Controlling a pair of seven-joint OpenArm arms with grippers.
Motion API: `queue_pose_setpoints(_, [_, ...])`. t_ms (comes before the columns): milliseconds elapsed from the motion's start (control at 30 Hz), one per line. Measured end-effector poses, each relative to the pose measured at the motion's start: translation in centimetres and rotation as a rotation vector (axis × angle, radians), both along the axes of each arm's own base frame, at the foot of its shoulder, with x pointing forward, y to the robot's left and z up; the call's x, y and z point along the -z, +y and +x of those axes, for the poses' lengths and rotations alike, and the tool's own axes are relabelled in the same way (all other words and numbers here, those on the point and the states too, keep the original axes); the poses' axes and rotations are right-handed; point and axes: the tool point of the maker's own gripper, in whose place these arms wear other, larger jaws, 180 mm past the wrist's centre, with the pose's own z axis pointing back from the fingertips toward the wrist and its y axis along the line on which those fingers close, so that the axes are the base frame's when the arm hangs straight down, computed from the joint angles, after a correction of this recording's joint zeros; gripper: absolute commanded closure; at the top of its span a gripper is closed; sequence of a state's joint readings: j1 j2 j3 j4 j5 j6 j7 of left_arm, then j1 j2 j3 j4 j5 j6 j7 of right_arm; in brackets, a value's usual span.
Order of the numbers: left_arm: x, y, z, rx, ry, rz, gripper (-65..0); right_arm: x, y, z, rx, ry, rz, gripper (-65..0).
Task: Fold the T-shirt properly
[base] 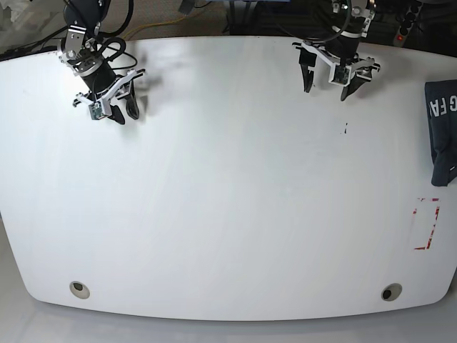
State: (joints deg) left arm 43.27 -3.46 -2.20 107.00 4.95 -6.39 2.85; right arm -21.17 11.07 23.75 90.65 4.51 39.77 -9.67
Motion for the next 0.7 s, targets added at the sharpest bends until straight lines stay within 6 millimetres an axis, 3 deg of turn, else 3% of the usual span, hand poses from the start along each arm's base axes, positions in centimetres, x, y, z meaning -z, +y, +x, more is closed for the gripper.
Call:
queue_pose_setpoints(133, [0.2, -0.3, -3.9, -0.078, 0.071, -0.022, -44.0, -0.8, -0.6, -2.9, 0.045, -0.002, 0.034, -19.5])
queue_pose_setpoints(233, [1.1, -1.3, -7.3, -0.074, 0.164, -0.045, -44.2, -0.2, -1.6, -6.1, 0.091, 0.059, 0.024, -19.5])
queue_pose_setpoints(433, [1.8, -1.2, -12.0, -0.083, 0.274, -0.035, -44.4, -1.0, -2.7, -10.6, 0.146, 0.101, 0.053, -19.5])
queue_pose_setpoints(500, [2.1, -1.7, -14.2, -0.070, 0.335, -0.046, -44.4, -0.9, -3.2, -13.1, 0.180, 0.143, 0.077, -19.5])
queue_pose_setpoints(633, [2.4, -1.8, -16.3, -0.080, 0.386, -0.049, -44.4, 0.0, -3.7, -17.4, 0.209, 0.249, 0.076, -19.5])
queue_pose_setpoints(700, [2.9, -1.6, -17.4, -0.080, 0.414, -0.044, -44.4, 0.0, -3.6, -18.7, 0.216, 0.274, 0.086, -19.5])
